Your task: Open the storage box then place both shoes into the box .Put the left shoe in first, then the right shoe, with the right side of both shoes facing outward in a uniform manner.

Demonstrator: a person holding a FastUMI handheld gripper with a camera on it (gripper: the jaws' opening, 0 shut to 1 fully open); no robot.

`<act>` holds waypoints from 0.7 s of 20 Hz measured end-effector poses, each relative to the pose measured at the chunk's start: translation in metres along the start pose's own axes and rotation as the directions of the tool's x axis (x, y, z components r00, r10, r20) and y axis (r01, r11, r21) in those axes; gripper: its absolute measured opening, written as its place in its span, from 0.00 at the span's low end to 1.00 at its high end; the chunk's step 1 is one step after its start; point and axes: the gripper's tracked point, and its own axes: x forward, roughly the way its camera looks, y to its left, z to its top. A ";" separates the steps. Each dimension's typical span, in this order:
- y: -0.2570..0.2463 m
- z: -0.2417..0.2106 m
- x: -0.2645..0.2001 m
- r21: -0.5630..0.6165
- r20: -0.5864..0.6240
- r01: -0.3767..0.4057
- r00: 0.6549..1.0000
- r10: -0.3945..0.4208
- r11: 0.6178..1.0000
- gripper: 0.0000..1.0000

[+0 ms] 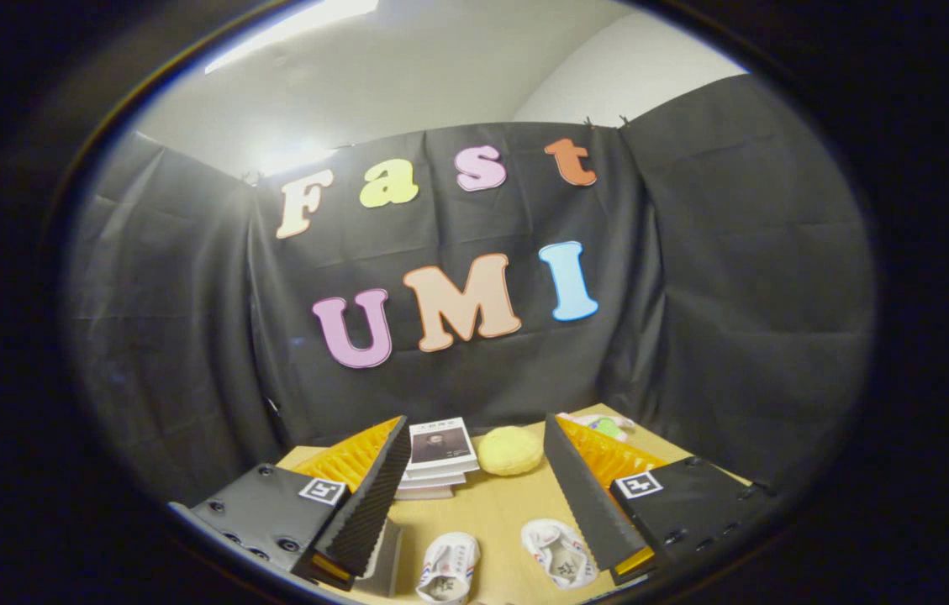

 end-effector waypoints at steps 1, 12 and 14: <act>0.004 -0.005 0.002 0.020 -0.007 -0.007 1.000 0.007 1.000 1.00; 0.078 -0.123 0.016 0.367 -0.302 -0.088 0.930 0.208 0.926 0.99; 0.093 -0.150 0.012 0.450 -0.370 -0.073 0.892 0.260 0.890 0.99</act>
